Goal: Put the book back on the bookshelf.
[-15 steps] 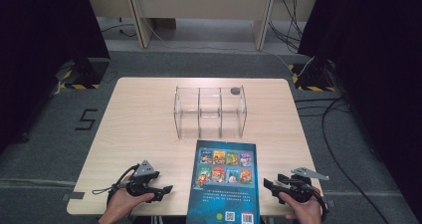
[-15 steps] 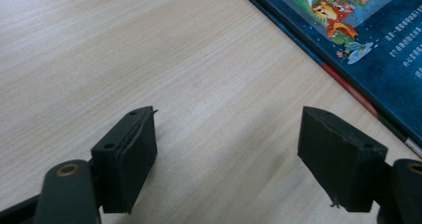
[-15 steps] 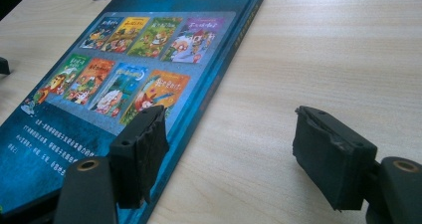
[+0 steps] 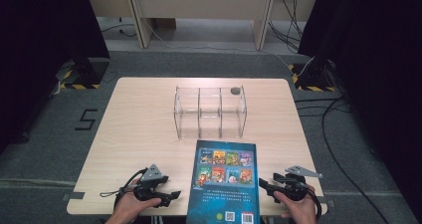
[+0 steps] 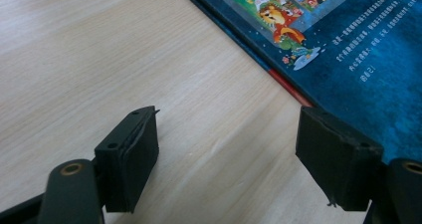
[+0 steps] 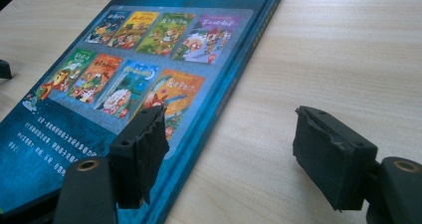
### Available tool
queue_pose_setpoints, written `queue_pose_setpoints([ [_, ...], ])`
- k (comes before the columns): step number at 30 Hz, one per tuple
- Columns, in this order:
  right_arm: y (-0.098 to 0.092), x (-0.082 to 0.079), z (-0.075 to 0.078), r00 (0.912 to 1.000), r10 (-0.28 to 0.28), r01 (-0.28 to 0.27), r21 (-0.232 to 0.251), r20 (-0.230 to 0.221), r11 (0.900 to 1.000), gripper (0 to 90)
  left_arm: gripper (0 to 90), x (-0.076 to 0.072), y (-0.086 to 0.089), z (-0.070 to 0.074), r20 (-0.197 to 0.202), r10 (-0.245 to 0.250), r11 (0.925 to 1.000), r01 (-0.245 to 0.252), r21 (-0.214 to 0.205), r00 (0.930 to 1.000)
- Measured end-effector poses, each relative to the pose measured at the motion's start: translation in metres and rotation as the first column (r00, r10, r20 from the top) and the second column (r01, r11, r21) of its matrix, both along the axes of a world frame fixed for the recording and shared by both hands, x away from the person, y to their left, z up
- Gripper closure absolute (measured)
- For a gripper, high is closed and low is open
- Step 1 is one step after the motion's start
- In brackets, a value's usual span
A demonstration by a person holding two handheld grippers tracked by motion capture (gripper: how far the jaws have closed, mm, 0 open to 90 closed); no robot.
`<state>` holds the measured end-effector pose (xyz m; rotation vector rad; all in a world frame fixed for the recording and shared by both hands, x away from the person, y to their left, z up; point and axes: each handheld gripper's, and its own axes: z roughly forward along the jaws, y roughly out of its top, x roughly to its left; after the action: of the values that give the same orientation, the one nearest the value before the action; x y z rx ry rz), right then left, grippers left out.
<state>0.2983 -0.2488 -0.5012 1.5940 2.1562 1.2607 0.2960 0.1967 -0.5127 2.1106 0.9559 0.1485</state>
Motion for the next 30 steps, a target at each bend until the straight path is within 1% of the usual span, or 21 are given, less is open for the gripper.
queue_pose_setpoints([
  [8, 0.008, 0.004, 0.0, 0.9999, 0.014, -0.014, -0.006, 0.0, 0.9999, 29.8, 24.1, -0.002, -0.008, -0.001, 0.002, -0.016, 0.9998, 0.016, -0.014, 0.9999],
  [11, 0.013, 0.006, -0.001, 0.9997, 0.023, -0.023, -0.012, -0.003, 0.9997, 29.8, 24.1, -0.002, -0.01, -0.001, 0.001, -0.022, 0.9996, 0.022, -0.017, 0.9998],
  [13, 0.021, 0.008, -0.002, 0.9992, 0.04, -0.041, -0.03, -0.005, 0.9987, 29.8, 24.2, -0.002, -0.012, -0.001, 0.001, -0.035, 0.9992, 0.035, -0.019, 0.9994],
  [14, 0.021, 0.008, -0.002, 0.9992, 0.04, -0.041, -0.03, -0.005, 0.9987, 29.8, 24.2, -0.002, -0.013, -0.001, 0.003, -0.044, 0.9988, 0.044, -0.021, 0.999],
  [16, 0.028, 0.009, -0.003, 0.9986, 0.051, -0.052, -0.039, -0.01, 0.9979, 29.3, 24.2, -0.003, -0.017, -0.002, 0.007, -0.051, 0.9983, 0.051, -0.027, 0.9987],
  [18, 0.03, 0.01, -0.004, 0.9985, 0.054, -0.054, -0.044, -0.012, 0.9976, 29.2, 24.2, -0.004, -0.02, -0.002, 0.007, -0.058, 0.9978, 0.059, -0.032, 0.9983],
  [20, 0.035, 0.011, -0.006, 0.9981, 0.055, -0.057, -0.051, -0.028, 0.9971, 29.2, 24.3, -0.005, -0.024, -0.002, 0.011, -0.07, 0.997, 0.071, -0.032, 0.9975],
  [21, 0.037, 0.012, -0.007, 0.9979, 0.058, -0.06, -0.056, -0.027, 0.9967, 29.1, 24.2, -0.005, -0.026, -0.002, 0.015, -0.076, 0.9966, 0.076, -0.033, 0.997],
  [22, 0.039, 0.012, -0.007, 0.9979, 0.06, -0.061, -0.053, -0.027, 0.9967, 29.0, 24.3, -0.006, -0.028, -0.003, 0.017, -0.082, 0.996, 0.083, -0.033, 0.9965],
  [24, 0.043, 0.013, -0.008, 0.9978, 0.059, -0.06, -0.024, -0.031, 0.9979, 29.0, 24.3, -0.006, -0.032, -0.003, 0.02, -0.089, 0.9953, 0.089, -0.036, 0.9958],
  [25, 0.046, 0.014, -0.009, 0.998, 0.054, -0.054, -0.006, -0.034, 0.9985, 25.9, 24.5, -0.007, -0.034, -0.003, 0.022, -0.092, 0.9949, 0.093, -0.039, 0.9955],
  [27, 0.05, 0.015, -0.009, 0.999, 0.033, -0.033, -0.004, -0.03, 0.9994, 23.0, 24.9, -0.008, -0.038, -0.003, 0.021, -0.103, 0.9936, 0.103, -0.046, 0.9945],
  [28, 0.052, 0.016, -0.01, 0.9994, 0.007, -0.006, 0.032, -0.035, 0.9995, 20.2, 25.1, -0.009, -0.041, -0.004, 0.025, -0.105, 0.9932, 0.106, -0.048, 0.9941],
  [29, 0.053, 0.015, -0.01, 0.999, -0.008, 0.011, 0.06, -0.045, 0.9981, 20.3, 25.2, -0.009, -0.041, -0.004, 0.025, -0.105, 0.9932, 0.106, -0.048, 0.9941],
  [30, 0.053, 0.015, -0.01, 0.999, -0.008, 0.011, 0.06, -0.045, 0.9981, 20.3, 25.2, -0.01, -0.042, -0.004, 0.028, -0.105, 0.9933, 0.106, -0.046, 0.9941],
])
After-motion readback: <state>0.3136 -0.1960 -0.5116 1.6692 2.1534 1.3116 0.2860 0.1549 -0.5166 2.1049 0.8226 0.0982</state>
